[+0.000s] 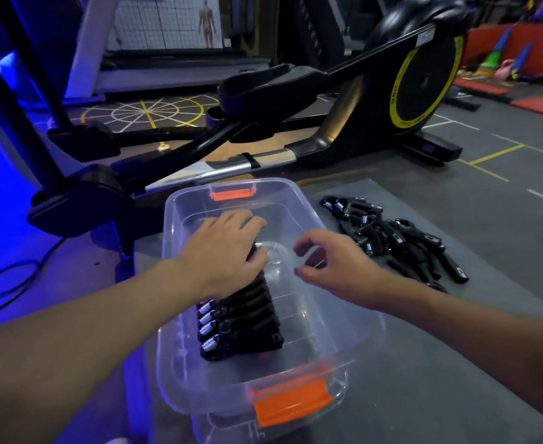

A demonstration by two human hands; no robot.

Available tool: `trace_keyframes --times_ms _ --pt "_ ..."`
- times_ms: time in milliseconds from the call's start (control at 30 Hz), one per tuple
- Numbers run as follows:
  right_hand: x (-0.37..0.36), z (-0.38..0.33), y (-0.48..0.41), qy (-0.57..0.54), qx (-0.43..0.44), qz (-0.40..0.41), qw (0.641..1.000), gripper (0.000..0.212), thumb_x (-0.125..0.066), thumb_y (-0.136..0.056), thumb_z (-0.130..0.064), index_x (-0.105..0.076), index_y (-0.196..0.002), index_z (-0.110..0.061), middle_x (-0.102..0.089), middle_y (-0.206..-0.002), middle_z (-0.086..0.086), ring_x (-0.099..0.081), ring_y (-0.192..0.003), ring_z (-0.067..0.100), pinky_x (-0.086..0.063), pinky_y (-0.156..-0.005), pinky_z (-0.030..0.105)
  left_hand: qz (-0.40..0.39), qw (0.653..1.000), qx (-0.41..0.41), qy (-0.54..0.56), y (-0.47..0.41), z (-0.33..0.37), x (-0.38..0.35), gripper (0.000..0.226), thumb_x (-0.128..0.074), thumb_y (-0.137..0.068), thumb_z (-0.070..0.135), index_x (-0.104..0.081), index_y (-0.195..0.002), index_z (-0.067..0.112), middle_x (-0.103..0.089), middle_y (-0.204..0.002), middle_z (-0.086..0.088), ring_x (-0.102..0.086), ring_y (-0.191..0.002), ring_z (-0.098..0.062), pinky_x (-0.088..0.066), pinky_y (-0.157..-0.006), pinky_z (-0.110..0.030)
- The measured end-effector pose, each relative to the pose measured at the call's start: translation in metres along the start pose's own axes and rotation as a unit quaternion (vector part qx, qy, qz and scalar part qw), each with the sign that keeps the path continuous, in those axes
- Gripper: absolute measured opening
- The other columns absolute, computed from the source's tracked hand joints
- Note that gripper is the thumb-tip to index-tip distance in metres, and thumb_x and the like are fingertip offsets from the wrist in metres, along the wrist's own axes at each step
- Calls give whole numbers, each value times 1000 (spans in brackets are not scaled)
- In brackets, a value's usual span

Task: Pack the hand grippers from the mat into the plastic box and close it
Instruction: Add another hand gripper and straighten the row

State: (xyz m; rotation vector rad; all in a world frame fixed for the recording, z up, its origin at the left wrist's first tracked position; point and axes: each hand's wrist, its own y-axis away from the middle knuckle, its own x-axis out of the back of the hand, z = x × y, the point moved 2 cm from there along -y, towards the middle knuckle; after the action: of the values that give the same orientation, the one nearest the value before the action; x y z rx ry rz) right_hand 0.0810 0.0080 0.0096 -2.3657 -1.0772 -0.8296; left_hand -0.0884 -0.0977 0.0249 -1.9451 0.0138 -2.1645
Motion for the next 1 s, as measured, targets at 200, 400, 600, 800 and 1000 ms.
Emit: trace_keyframes --times_ms 200,400,600,800,1000 --pt "65 51 20 21 -44 224 973 6 -62 -86 -9 -62 -86 -15 -63 -72 0 -52 -60 9 -45 -60 24 9 998 -15 60 -37 47 -5 59 -32 -87 52 -46 -135 21 -48 -138 3 -42 -129 -19 -34 -104 -40" --pt "94 170 64 108 -227 205 946 9 -63 -81 -12 -63 -90 -16 -66 -81 0 -61 -74 20 -50 -66 32 -8 995 -61 81 -67 101 -19 53 -42 -92 58 -43 -134 25 -44 -137 6 -39 -129 -16 -33 -104 -37" --pt "92 244 64 76 -271 263 923 12 -69 -81 -11 -58 -80 -15 -58 -71 3 -54 -69 23 -37 -59 28 -47 997 -53 35 -77 99 -42 80 -14 -76 74 -37 -138 29 -38 -145 7 -30 -137 -14 -30 -111 -40" --pt "87 296 13 76 -267 306 911 30 -76 -77 -25 -62 -98 -9 -56 -92 7 -53 -86 23 -44 -79 33 -42 998 -54 3 -80 91 -52 79 -13 -77 75 -40 -138 33 -33 -147 13 -21 -140 -8 -30 -110 -38" --pt "92 320 -41 16 -279 303 911 50 -77 -77 -31 -57 -119 -13 -58 -112 4 -58 -99 22 -48 -93 36 -37 997 -62 8 -86 92 -55 71 -22 -81 71 -52 -130 31 -44 -135 15 -27 -133 -11 -38 -101 -40"
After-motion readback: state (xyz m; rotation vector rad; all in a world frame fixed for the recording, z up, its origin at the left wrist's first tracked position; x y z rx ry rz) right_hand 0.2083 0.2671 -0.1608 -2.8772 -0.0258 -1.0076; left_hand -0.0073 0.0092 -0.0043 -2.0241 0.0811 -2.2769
